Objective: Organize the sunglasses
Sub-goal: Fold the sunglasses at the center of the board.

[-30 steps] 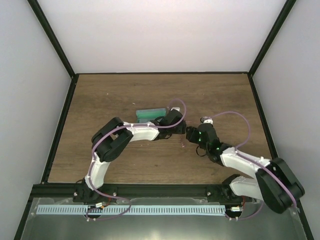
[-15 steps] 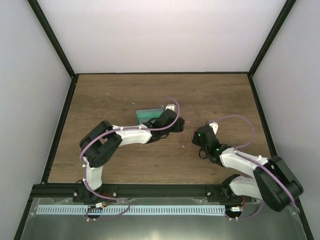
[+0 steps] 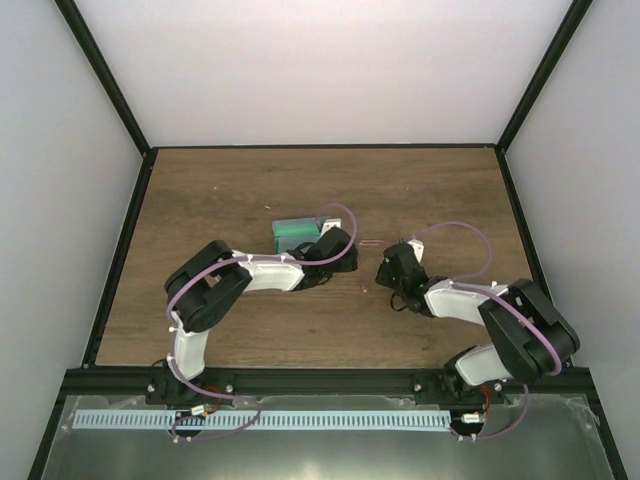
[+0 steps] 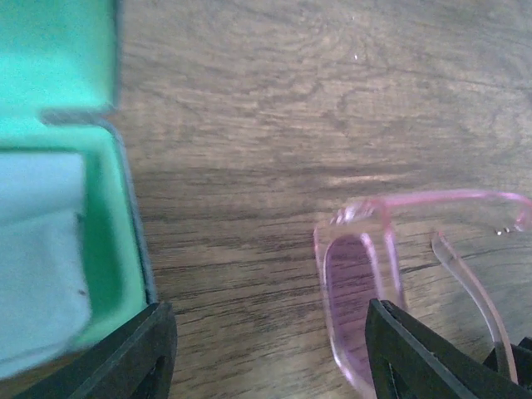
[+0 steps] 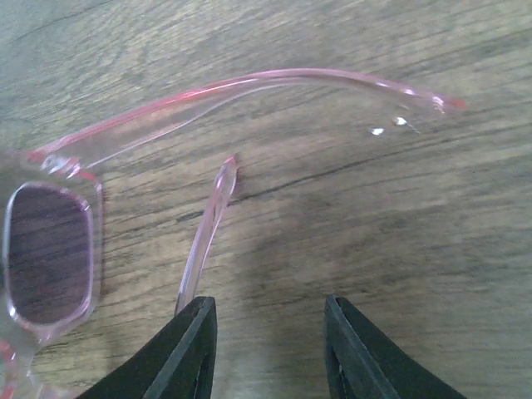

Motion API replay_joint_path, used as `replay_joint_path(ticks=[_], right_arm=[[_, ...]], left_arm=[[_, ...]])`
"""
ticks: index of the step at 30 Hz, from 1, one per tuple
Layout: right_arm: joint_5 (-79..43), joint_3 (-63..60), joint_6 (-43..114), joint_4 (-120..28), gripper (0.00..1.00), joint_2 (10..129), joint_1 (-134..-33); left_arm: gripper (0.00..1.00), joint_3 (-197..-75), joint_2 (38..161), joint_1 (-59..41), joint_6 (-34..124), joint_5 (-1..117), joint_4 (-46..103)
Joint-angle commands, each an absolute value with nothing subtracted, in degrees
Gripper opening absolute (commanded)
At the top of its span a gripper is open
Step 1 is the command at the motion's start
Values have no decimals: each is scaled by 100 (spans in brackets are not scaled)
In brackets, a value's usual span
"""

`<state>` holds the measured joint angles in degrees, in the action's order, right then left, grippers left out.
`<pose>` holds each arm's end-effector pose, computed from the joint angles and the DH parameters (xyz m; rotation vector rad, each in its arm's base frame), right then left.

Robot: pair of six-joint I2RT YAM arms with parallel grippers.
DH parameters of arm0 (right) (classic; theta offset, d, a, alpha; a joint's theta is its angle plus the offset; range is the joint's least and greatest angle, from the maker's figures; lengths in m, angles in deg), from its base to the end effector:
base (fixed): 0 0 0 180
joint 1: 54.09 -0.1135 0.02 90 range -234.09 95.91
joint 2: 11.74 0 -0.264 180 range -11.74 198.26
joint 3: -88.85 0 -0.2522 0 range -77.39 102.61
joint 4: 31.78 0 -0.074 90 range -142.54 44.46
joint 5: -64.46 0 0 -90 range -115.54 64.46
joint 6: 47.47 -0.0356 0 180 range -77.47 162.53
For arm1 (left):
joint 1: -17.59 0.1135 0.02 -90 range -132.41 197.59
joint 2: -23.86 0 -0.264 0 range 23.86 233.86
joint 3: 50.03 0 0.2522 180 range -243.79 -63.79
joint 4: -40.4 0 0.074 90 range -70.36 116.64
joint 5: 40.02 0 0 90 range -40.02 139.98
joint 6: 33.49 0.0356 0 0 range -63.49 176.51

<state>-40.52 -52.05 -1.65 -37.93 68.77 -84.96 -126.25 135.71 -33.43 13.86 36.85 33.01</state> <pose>0.2097 0.1146 0.1271 0.3972 2.3540 0.3153 0.2596 -0.3080 0.1375 0.0546 2.3654 -0.5630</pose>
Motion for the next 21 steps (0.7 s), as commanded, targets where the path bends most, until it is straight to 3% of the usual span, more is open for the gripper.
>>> replay_joint_path(ticks=[1, 13, 21], right_arm=[[-3793, -4905, 22, -3551, 37, 7098, -8467], [-3307, -4477, 127, -3329, 37, 7703, -8468], [-3451, -4590, 202, -3388, 38, 7425, -8472]], left_arm=[[65, -12797, 13975, -3334, 1291, 4004, 3402], [65, -12898, 14071, -3340, 1385, 4085, 3289], [65, -12882, 14025, -3334, 1487, 4027, 3242]])
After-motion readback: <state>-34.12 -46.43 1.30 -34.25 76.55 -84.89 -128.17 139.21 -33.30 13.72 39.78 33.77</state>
